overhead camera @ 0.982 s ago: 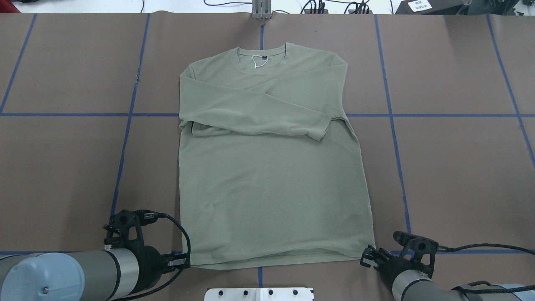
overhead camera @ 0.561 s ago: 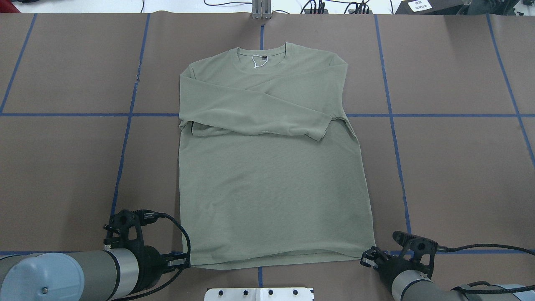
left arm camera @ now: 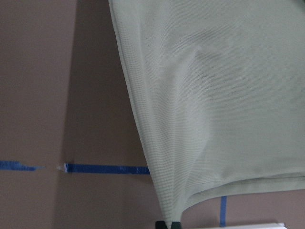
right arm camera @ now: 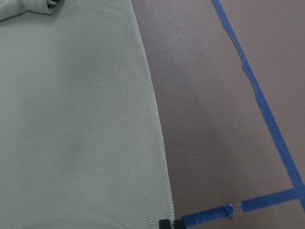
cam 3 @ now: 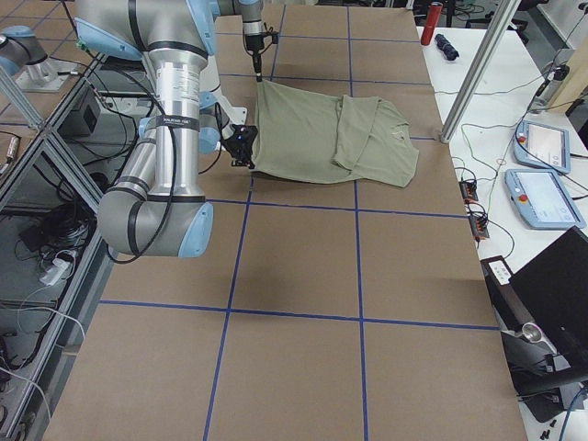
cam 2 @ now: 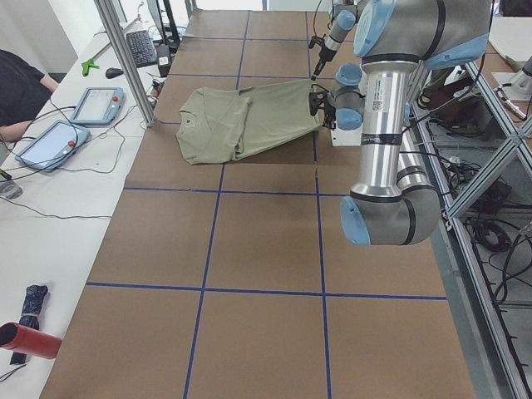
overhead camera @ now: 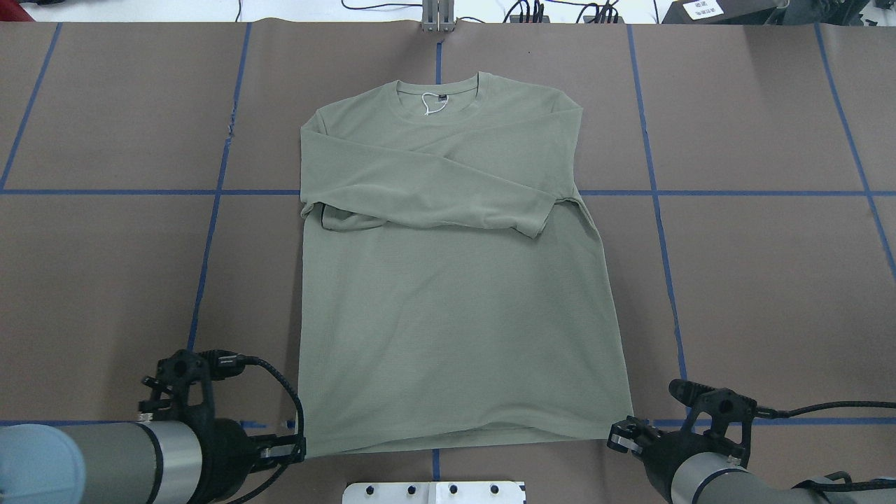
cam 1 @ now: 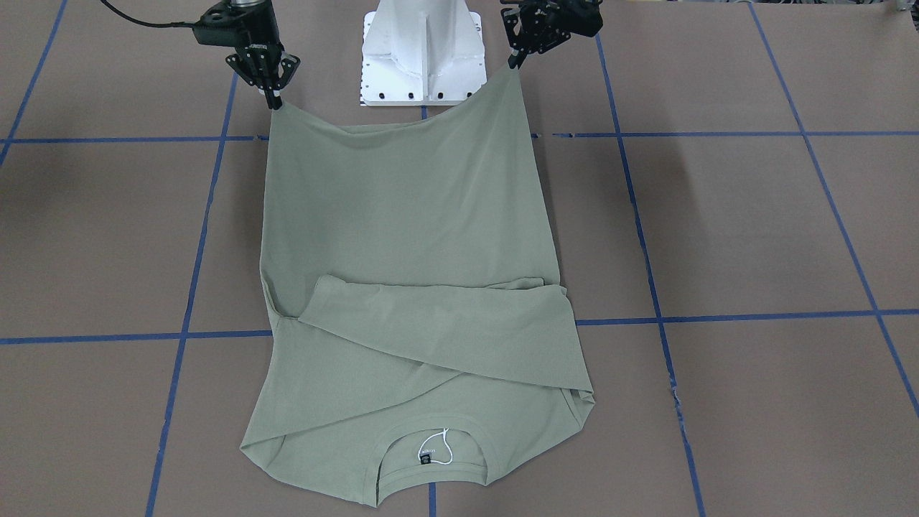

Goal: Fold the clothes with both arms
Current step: 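Lift the hem with both grippers and carry it toward the collar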

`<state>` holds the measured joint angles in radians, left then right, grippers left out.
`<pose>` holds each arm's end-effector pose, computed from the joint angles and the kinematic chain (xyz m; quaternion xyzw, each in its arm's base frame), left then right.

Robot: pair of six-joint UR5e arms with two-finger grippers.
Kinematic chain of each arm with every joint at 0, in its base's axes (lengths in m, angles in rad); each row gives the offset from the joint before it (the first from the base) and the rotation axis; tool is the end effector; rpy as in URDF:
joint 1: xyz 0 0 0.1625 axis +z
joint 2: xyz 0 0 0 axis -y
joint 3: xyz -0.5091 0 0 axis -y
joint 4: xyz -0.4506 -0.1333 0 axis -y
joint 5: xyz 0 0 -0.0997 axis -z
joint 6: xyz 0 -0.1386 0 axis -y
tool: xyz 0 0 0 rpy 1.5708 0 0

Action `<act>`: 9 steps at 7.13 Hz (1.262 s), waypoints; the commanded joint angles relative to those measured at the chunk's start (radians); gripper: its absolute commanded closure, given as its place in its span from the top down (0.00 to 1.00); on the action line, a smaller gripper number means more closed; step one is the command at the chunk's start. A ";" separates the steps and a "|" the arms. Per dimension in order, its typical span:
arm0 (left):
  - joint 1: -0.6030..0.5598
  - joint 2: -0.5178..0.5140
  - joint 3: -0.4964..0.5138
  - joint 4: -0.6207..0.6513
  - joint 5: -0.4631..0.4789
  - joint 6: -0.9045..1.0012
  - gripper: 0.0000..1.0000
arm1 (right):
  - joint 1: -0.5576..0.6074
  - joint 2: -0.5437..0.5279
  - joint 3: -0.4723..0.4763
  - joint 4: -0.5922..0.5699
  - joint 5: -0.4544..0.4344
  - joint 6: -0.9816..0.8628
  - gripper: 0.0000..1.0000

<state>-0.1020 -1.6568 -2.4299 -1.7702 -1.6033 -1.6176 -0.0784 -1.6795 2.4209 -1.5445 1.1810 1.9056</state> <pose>0.4594 -0.1765 0.2710 0.0013 0.5416 -0.0537 0.8389 -0.4511 -0.1511 0.3873 0.1004 -0.3964 0.1882 0.8929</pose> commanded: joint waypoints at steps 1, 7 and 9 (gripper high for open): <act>-0.011 -0.009 -0.237 0.244 -0.091 0.011 0.00 | 0.046 0.033 0.294 -0.304 0.148 -0.002 0.00; -0.506 -0.280 0.071 0.351 -0.240 0.517 0.00 | 0.558 0.565 -0.045 -0.533 0.439 -0.371 0.00; -0.643 -0.363 0.255 0.344 -0.237 0.617 0.00 | 0.702 0.626 -0.298 -0.331 0.463 -0.477 0.00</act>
<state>-0.6617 -1.9648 -2.2936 -1.4222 -1.8427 -1.0566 0.5351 -1.0828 2.2770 -2.0030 1.6221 1.4798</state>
